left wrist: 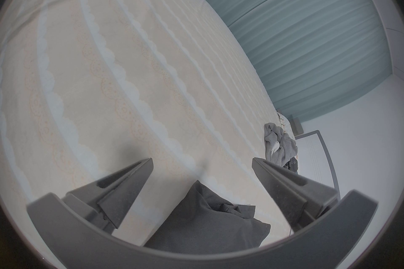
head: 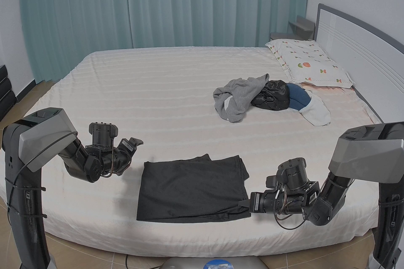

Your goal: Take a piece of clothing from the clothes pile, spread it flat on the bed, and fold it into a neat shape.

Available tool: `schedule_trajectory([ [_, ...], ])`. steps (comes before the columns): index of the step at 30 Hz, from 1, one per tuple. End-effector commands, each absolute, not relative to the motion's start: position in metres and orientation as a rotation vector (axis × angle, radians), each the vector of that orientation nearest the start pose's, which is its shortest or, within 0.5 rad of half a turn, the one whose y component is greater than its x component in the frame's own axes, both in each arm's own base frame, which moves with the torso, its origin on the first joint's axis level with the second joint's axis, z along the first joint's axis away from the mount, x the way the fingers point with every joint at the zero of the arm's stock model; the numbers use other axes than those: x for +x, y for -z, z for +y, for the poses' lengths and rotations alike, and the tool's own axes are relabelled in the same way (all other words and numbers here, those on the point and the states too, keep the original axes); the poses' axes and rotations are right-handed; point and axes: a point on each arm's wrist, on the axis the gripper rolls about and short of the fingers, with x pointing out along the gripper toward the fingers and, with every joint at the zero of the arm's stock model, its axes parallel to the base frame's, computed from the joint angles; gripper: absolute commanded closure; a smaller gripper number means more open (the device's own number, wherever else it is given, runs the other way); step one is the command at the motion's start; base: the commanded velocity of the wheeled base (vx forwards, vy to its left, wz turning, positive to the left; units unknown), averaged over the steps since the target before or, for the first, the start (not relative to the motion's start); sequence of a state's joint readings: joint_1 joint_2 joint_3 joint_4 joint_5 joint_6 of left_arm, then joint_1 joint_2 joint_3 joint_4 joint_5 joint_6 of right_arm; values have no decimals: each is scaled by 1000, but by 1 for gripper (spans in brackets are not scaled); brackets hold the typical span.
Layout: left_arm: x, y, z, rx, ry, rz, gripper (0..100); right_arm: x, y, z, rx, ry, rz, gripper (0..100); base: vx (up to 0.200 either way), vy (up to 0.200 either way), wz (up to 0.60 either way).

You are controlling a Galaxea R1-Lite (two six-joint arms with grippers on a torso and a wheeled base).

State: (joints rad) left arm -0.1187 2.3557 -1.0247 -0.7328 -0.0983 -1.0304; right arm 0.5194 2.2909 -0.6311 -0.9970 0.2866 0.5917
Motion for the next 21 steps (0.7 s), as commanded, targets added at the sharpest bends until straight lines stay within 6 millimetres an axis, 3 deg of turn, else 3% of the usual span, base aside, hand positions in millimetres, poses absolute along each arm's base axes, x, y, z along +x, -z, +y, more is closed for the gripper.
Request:
schedule_trajectory([
  [1,408,-3,-51,-989,-118,652,0,289,17,170,460,-541,883,100,0,0,0],
  [11,408,-3,-51,-989,-118,652,0,283,19,166,422,-538,913,100,0,0,0],
  [12,408,-3,-51,-989,-118,652,0,283,20,165,402,-536,927,0,0,0,0],
  [16,408,-3,-51,-989,-118,652,0,285,19,163,383,-538,919,0,0,0,0],
  [21,408,-3,-51,-989,-118,652,0,301,10,165,413,-538,855,0,0,0,0],
])
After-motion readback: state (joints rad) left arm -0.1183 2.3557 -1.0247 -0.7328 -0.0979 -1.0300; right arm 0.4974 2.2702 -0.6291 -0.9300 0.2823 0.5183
